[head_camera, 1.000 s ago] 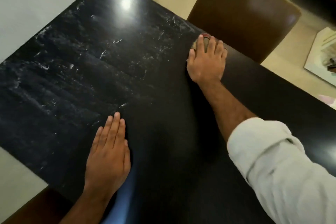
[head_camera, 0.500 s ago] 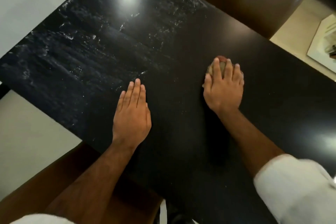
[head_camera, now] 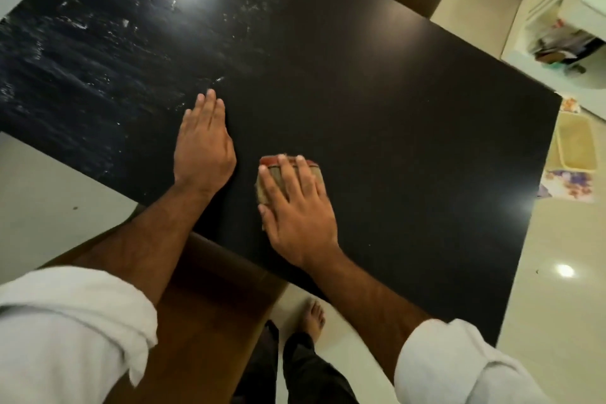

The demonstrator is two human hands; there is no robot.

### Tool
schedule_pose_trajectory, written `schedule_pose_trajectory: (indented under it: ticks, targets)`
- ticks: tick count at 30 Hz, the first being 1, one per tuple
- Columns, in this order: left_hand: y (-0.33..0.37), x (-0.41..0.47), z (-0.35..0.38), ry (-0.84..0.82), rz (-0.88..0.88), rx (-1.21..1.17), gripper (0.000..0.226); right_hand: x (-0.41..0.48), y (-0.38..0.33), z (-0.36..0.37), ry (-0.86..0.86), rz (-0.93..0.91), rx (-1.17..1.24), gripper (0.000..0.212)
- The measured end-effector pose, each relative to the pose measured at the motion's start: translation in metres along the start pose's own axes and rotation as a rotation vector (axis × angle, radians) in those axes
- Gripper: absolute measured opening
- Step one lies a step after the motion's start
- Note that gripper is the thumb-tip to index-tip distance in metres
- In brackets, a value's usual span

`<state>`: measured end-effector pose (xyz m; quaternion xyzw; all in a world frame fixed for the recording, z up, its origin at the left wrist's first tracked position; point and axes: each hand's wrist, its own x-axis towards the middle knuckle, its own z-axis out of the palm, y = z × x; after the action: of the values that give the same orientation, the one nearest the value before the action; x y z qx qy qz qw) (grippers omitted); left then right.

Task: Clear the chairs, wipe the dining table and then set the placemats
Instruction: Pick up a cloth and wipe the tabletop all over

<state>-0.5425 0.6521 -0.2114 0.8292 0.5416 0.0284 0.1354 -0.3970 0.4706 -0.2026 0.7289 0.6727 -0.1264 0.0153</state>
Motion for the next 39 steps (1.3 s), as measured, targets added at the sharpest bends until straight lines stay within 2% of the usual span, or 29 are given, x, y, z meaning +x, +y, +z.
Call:
schedule_pose_trajectory:
  ticks: [7, 12, 16, 19, 21, 23, 25, 29, 31, 33, 34, 36, 39]
  targets:
    - [-0.003, -0.014, -0.022, -0.077, -0.011, -0.184, 0.06, -0.124, 0.031, 0.035, 0.002, -0.198, -0.049, 0.072]
    - [0.024, -0.086, -0.028, -0.154, -0.071, -0.255, 0.061, -0.18, 0.061, 0.044, 0.057, -0.295, -0.046, 0.083]
    - [0.066, -0.161, -0.029, -0.24, -0.166, -0.407, 0.059, -0.205, 0.077, 0.039, 0.137, -0.301, 0.095, 0.054]
    - [0.096, -0.21, -0.042, -0.313, -0.272, -0.597, 0.056, -0.21, 0.071, 0.019, 0.128, -0.138, 0.361, 0.052]
    - [0.106, -0.237, -0.052, -0.34, -0.327, -0.688, 0.055, -0.205, 0.055, -0.005, 0.086, 0.044, 0.705, 0.044]
    - [0.108, -0.255, -0.06, -0.351, -0.37, -0.751, 0.053, -0.197, 0.032, -0.043, -0.013, 0.303, 1.171, 0.04]
    - [0.103, -0.27, -0.074, -0.354, -0.404, -0.784, 0.053, -0.191, 0.01, -0.077, -0.082, 0.497, 1.459, 0.035]
    - [0.082, -0.287, -0.112, -0.318, -0.429, -0.859, 0.053, -0.186, -0.024, -0.115, -0.229, 0.612, 1.992, 0.035]
    - [0.062, -0.29, -0.132, -0.302, -0.413, -0.912, 0.054, -0.183, -0.045, -0.127, -0.267, 0.644, 2.1, 0.035]
    - [0.04, -0.293, -0.152, -0.304, -0.427, -0.971, 0.053, -0.176, -0.075, -0.136, -0.288, 0.602, 2.063, 0.034]
    - [0.034, -0.291, -0.162, -0.3, -0.466, -1.022, 0.05, -0.172, -0.088, -0.142, -0.273, 0.552, 1.968, 0.033]
    - [0.018, -0.291, -0.184, -0.336, -0.573, -1.164, 0.05, -0.164, -0.119, -0.149, -0.177, 0.407, 1.616, 0.024]
    - [-0.025, -0.289, -0.214, -0.517, -0.563, -1.455, 0.061, -0.144, -0.181, -0.16, -0.028, 0.135, 1.159, 0.023]
